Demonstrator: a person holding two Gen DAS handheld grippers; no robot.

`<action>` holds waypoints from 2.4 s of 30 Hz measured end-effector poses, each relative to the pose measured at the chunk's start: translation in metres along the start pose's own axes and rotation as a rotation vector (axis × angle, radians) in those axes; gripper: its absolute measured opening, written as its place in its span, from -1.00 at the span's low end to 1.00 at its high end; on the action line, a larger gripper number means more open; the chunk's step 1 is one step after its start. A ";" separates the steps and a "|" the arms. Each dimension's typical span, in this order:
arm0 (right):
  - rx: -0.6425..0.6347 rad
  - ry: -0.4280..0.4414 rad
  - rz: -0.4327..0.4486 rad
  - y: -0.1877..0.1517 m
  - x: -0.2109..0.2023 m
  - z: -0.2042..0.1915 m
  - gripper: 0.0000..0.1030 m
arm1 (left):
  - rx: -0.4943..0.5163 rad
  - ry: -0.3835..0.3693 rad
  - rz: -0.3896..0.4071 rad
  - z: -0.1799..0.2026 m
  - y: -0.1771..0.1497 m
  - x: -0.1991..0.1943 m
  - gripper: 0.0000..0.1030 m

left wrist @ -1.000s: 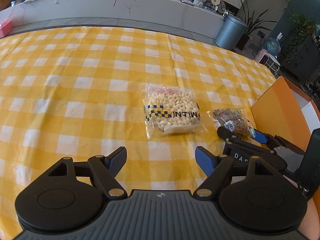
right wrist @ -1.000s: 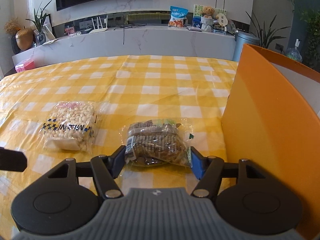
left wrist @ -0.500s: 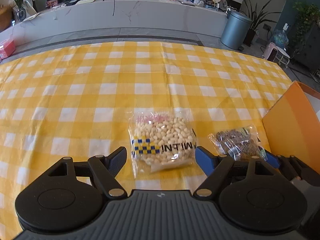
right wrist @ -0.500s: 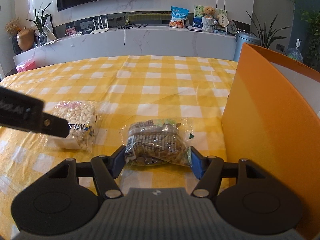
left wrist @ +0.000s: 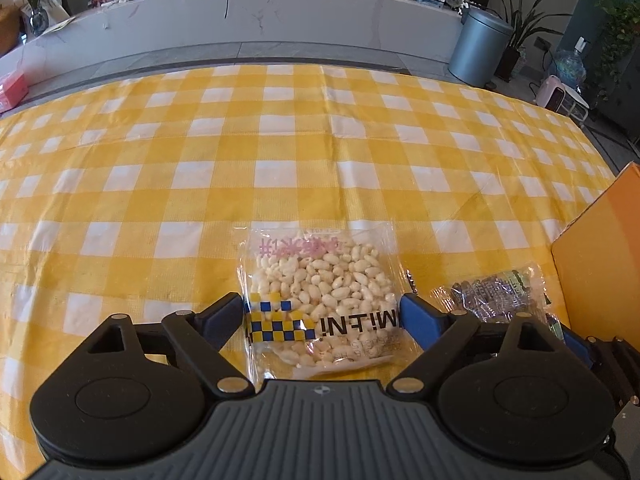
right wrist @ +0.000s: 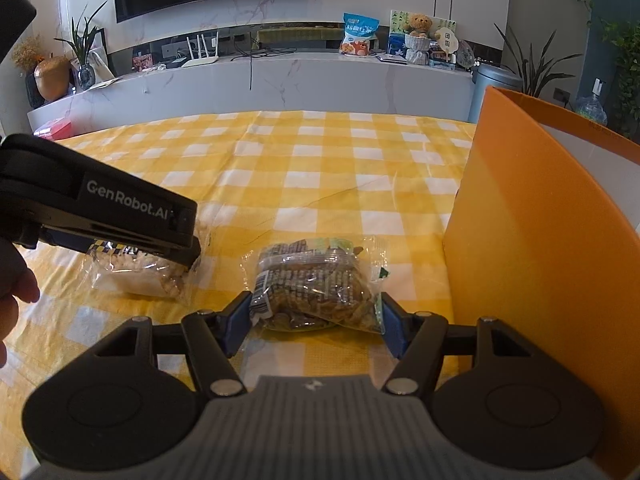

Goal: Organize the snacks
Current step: 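Close the right gripper on the brown snack bag while the left grasps the white puffed snack bag, then carry both bags over the orange box and open both grippers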

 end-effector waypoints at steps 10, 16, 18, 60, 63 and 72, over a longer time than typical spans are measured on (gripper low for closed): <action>0.013 0.000 -0.075 -0.001 -0.011 -0.004 0.04 | 0.055 0.020 0.050 -0.014 -0.021 -0.038 0.81; -0.002 0.013 -0.046 -0.017 -0.042 -0.016 -0.09 | 0.058 0.035 0.096 -0.026 -0.037 -0.078 0.81; -0.008 0.029 -0.035 -0.019 -0.055 -0.019 -0.11 | 0.034 0.040 0.119 -0.030 -0.045 -0.093 0.81; -0.108 0.061 -0.046 -0.084 -0.105 -0.034 -0.06 | 0.061 -0.072 0.135 -0.033 -0.129 -0.146 0.81; -0.108 0.079 0.007 -0.075 -0.128 -0.030 -0.06 | 0.090 -0.065 0.162 -0.022 -0.129 -0.159 0.81; 0.003 0.014 0.148 -0.049 -0.217 0.045 -0.06 | 0.148 -0.149 0.175 0.032 -0.114 -0.172 0.81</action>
Point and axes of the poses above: each gripper's, at about its wrist camera, not at the fingertips, and x roughly the way its jaws point, z to its right, y to its top, the point moved 1 cm from there along x, roughly the way its jaws point, and after that the axes turned 12 degrees about -z, right-handed, at the moved point
